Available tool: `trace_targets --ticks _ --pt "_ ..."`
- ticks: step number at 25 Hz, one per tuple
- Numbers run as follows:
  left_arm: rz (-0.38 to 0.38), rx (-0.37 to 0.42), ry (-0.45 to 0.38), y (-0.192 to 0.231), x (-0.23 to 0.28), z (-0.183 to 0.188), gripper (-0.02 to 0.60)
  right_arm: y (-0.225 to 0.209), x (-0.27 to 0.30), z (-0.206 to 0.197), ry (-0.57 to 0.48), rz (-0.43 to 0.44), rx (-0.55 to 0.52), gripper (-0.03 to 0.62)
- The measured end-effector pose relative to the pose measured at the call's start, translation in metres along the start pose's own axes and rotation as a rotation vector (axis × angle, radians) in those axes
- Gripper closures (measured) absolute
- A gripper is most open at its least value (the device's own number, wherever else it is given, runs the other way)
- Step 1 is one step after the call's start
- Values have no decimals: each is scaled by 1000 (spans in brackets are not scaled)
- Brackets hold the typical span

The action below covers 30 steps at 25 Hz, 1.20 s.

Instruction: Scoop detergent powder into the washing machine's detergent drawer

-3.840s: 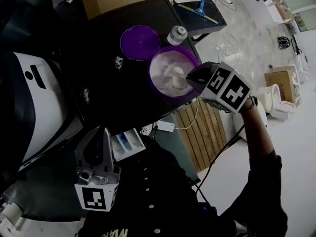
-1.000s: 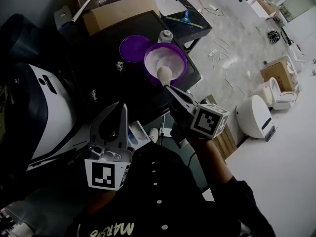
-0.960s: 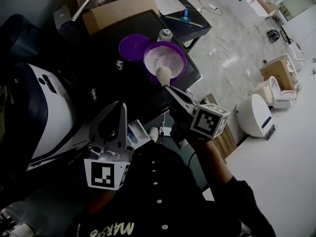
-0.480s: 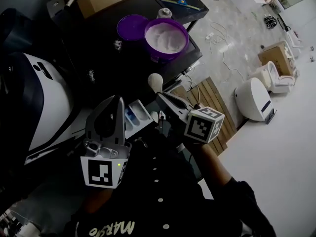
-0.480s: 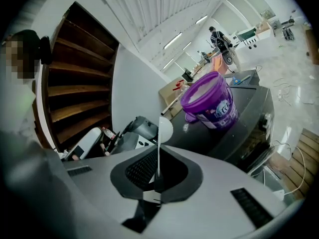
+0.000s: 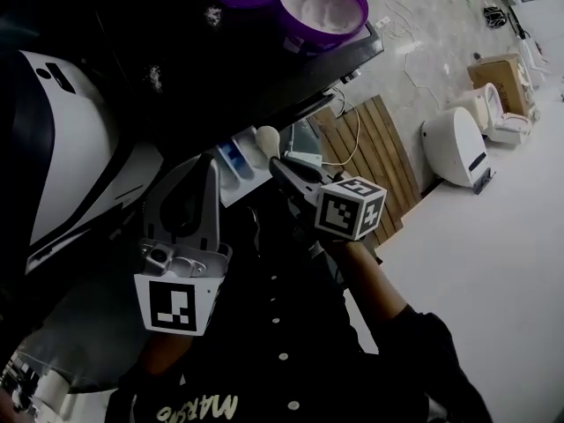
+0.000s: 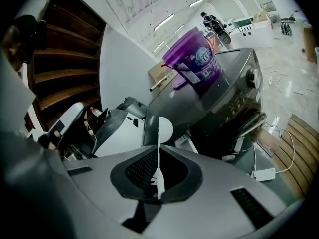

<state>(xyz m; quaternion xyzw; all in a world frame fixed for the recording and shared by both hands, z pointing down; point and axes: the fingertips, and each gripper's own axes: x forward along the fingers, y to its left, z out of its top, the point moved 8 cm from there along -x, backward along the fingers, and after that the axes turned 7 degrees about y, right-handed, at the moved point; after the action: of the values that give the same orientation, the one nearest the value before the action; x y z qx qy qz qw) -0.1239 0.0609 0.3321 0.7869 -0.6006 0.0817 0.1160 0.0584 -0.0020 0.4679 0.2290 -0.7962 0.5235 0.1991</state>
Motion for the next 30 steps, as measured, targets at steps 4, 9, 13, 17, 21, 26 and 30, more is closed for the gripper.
trace_targets --ticks 4,9,13,17,21,26,30 --pt "-9 -23 12 -1 2 -13 566 -13 12 -14 48 -44 -12 560" --pt "-16 -33 23 -5 3 -26 566 -22 24 -19 133 -142 -174 560" --pt "-9 -48 46 -6 3 -38 566 -23 34 -21 244 -278 -474 560" --pt "9 -62 65 -3 1 -48 566 -18 43 -23 300 -302 -594 560" --pt "28 -72 83 0 1 -58 566 -21 49 -27 341 -412 -865 560" --pt "49 -84 94 3 -1 -67 566 -18 56 -36 356 -516 -1235 560" --pt "56 -85 103 3 -3 -72 566 -19 60 -44 363 -623 -1479 560"
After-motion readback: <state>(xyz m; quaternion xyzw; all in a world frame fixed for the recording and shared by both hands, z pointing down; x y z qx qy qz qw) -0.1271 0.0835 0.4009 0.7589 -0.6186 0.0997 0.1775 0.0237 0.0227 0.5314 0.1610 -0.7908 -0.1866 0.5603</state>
